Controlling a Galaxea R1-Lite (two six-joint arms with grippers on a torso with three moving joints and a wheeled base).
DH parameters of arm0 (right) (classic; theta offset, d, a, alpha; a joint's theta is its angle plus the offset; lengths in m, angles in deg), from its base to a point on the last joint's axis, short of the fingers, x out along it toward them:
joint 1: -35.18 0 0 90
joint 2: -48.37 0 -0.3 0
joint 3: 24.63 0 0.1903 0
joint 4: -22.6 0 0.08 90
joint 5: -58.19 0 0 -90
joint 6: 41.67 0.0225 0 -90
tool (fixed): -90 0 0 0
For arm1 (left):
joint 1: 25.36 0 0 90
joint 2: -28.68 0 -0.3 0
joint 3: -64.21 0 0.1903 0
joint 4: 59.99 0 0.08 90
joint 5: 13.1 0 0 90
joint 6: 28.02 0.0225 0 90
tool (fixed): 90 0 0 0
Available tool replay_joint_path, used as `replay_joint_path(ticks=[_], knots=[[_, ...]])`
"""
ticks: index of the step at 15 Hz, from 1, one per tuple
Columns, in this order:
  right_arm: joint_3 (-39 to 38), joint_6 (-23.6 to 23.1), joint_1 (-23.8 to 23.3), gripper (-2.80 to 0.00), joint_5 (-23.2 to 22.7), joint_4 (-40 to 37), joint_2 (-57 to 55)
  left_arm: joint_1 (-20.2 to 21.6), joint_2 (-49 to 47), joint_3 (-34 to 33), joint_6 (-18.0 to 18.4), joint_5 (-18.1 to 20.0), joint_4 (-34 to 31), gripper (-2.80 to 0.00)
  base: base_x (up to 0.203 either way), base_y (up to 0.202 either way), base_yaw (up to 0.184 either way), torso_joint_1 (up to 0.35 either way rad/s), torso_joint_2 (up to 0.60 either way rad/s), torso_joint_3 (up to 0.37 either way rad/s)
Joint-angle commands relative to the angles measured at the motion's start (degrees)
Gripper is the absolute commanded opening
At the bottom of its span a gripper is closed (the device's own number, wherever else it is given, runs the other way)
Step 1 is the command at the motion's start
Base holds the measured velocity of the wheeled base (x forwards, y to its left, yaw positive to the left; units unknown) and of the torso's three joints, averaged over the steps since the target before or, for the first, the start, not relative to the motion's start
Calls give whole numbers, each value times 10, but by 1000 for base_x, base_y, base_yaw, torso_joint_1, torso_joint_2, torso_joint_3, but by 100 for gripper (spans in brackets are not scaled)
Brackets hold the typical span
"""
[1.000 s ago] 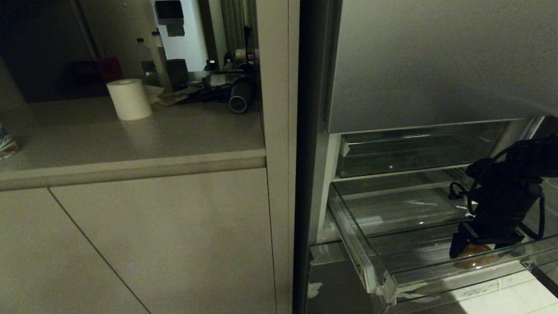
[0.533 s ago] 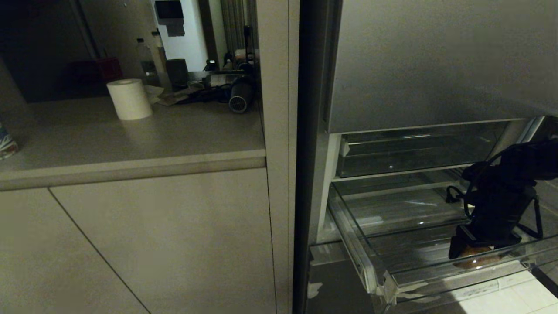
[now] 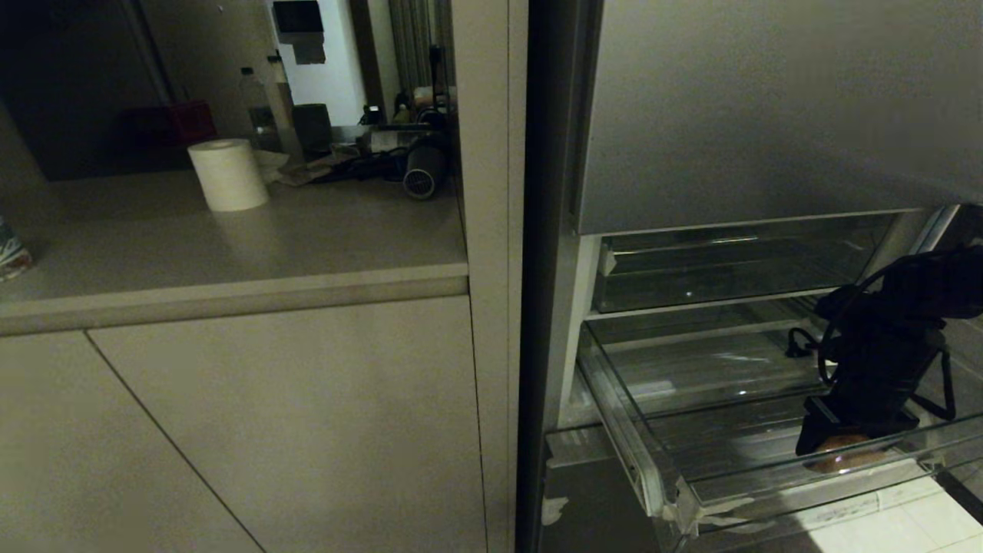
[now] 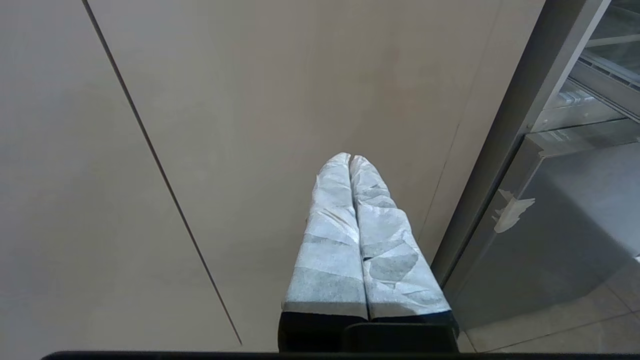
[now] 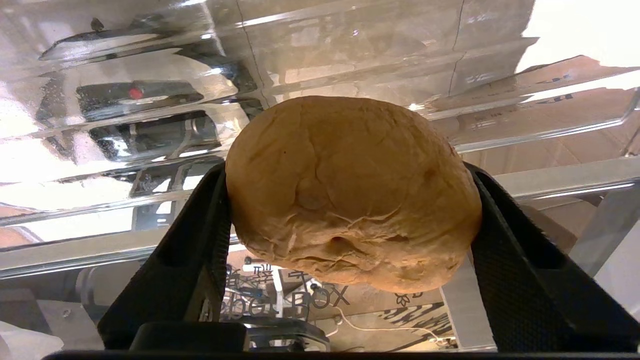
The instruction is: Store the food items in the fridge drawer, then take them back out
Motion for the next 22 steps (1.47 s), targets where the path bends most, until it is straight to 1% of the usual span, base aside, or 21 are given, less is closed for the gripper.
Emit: replay_joint_path(ticks=[1, 4, 9, 12, 16, 19, 22], knots=[[8, 0, 1, -280, -1, -2, 18, 0, -1, 0, 0, 0, 0, -280, 0, 0, 0, 0, 0, 0], [26, 1, 2, -280, -3, 8, 47, 0, -1, 0, 0, 0, 0, -280, 0, 0, 0, 0, 0, 0], [22, 7, 2, -280, -4, 14, 106, 0, -1, 0, 0, 0, 0, -280, 0, 0, 0, 0, 0, 0], [15, 14, 2, -280, -4, 13, 161, 0, -1, 0, 0, 0, 0, -280, 0, 0, 0, 0, 0, 0], [-3, 31, 0, -280, 2, 13, 267, 0, -1, 0, 0, 0, 0, -280, 0, 0, 0, 0, 0, 0], [-37, 34, -1, -280, 18, 14, 358, 0, -1, 0, 0, 0, 0, -280, 0, 0, 0, 0, 0, 0], [-84, 44, -6, -280, 21, 18, 474, 0, -1, 0, 0, 0, 0, -280, 0, 0, 0, 0, 0, 0]])
